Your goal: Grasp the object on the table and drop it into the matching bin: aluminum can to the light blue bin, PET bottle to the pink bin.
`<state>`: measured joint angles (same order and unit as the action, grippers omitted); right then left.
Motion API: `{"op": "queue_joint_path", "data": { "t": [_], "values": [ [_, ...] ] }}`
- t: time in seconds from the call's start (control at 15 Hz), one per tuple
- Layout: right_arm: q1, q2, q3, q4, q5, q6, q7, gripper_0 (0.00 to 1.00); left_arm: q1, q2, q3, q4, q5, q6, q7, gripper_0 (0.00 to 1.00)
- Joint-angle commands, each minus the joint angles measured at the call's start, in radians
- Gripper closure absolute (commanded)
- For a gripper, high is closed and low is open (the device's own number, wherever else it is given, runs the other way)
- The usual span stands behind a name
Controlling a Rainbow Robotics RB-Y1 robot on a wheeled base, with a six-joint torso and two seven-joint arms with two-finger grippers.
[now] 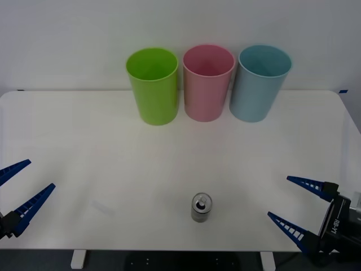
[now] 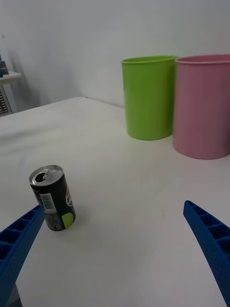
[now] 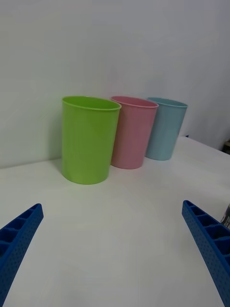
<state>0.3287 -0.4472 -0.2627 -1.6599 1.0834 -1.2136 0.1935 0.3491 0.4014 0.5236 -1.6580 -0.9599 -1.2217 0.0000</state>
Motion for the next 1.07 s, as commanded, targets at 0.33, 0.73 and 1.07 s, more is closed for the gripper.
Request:
{"op": "queue_joint_path", "data": {
  "t": [0.33, 0.73, 1.07],
  "values": [
    [-0.013, -0.001, 0.105, 0.0, 0.087, 0.017, 0.031, 0.0, 0.0, 0.0, 0.0, 0.0, 0.0, 0.0, 0.0, 0.0],
    [-0.028, -0.001, 0.267, 0.0, 0.089, 0.187, 0.04, 0.0, 0.0, 0.0, 0.0, 0.0, 0.0, 0.0, 0.0, 0.0],
    [-0.066, -0.001, 0.384, 0.012, 0.089, 0.309, 0.046, 0.0, 0.0, 0.0, 0.0, 0.0, 0.0, 0.0, 0.0, 0.0]
  ]
}}
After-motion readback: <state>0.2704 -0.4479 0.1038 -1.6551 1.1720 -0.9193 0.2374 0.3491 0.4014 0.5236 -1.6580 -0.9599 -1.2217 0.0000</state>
